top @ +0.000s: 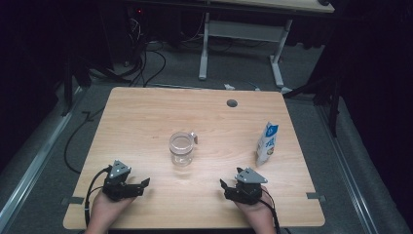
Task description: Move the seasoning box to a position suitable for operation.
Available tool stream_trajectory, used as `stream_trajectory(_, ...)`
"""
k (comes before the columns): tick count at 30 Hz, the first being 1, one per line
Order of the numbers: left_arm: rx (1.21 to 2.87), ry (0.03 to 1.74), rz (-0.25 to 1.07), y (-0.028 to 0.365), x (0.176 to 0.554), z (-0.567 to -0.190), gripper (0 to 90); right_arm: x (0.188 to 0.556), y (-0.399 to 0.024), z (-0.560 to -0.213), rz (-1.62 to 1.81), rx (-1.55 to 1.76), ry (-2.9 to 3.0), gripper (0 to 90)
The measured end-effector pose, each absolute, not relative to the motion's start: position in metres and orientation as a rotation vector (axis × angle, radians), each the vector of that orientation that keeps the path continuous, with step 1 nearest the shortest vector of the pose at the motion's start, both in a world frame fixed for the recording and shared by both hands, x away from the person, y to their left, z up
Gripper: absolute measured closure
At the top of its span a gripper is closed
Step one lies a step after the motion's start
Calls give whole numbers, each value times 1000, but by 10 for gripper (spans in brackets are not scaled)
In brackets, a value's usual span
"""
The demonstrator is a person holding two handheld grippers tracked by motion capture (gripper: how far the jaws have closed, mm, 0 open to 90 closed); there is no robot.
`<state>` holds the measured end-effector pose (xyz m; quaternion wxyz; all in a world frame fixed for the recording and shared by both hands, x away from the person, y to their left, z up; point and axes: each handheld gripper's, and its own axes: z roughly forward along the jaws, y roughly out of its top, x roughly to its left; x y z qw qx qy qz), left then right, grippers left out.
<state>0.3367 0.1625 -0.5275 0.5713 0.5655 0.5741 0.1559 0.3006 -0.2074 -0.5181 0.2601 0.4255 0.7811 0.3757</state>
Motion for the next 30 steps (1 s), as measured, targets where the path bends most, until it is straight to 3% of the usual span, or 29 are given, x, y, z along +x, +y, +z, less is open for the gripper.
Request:
stream_trajectory(8,1268,1301,333,162,338,-520,248,297,-220,-518,1069,1169,2091,323)
stream_trajectory(17,1300,1225,404,157,332,-524,306,293,-220,-519,1073,1139,2104,339)
stream_trajectory(23,1302,1217,356,154,330,-520,358,291,-222,-517,1087,1150,2092,336)
stream_trajectory(27,1296,1225,324,150,330,-517,328,291,-221,-517,1091,1147,2091,333)
stream_trajectory(30,1308,1128,292,141,322,-509,373,291,-220,-517,1085,1151,2095,322)
